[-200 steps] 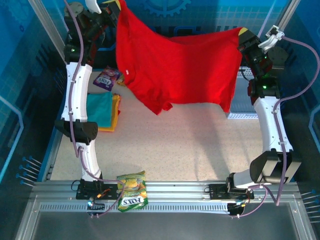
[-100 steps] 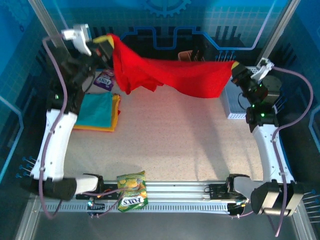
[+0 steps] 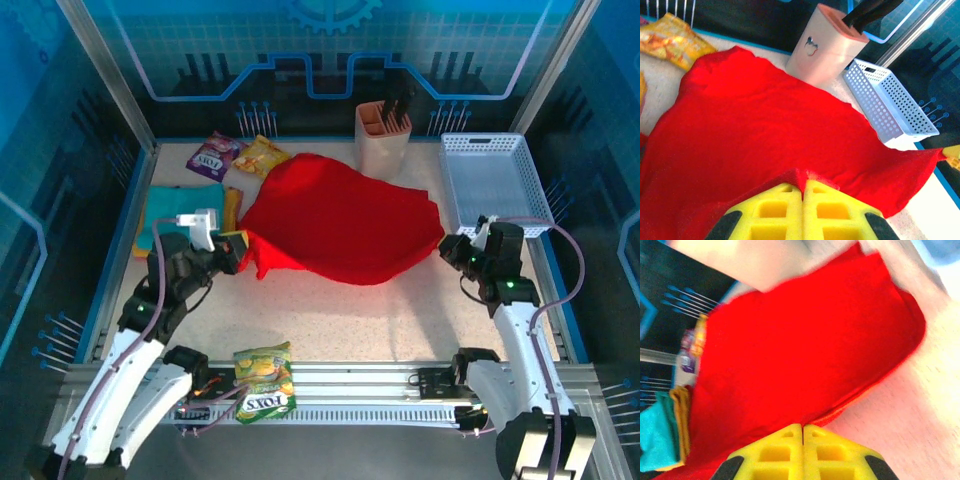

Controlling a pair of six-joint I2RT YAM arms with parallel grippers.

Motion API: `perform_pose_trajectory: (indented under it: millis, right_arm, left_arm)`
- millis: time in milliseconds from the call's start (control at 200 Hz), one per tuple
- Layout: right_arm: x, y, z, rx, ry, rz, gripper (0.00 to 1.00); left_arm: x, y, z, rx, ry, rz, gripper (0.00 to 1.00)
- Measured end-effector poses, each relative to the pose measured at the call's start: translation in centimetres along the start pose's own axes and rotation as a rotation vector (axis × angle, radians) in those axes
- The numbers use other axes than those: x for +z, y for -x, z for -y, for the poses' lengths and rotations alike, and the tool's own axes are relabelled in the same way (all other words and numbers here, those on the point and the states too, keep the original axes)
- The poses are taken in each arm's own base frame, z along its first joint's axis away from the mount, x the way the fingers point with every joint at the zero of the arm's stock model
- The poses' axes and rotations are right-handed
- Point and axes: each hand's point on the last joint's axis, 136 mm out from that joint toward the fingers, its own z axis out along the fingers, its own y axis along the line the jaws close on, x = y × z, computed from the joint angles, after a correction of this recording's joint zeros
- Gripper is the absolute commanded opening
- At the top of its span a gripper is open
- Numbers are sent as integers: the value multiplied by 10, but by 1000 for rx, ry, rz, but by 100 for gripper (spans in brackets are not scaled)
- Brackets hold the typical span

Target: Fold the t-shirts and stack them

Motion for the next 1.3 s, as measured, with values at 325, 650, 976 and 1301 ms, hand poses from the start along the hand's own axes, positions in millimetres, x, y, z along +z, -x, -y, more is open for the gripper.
perform_pose_trajectory:
  millis: [325, 650, 976, 1301]
  right_arm:
    - [-31, -36, 56, 90, -229, -18, 0]
    - [-45, -56, 88, 176, -368, -58, 1]
    - [-66, -57, 116, 251, -524, 27, 41]
    - [-60, -34, 100, 166, -484, 20, 87]
  left_arm:
    - [-28, -41, -12, -161, 54, -97, 3]
    - [-36, -88, -29, -365, 168, -282, 4]
    - [-65, -133, -45, -501, 398, -562, 36]
    - [-41, -97, -42, -387, 441, -601, 66]
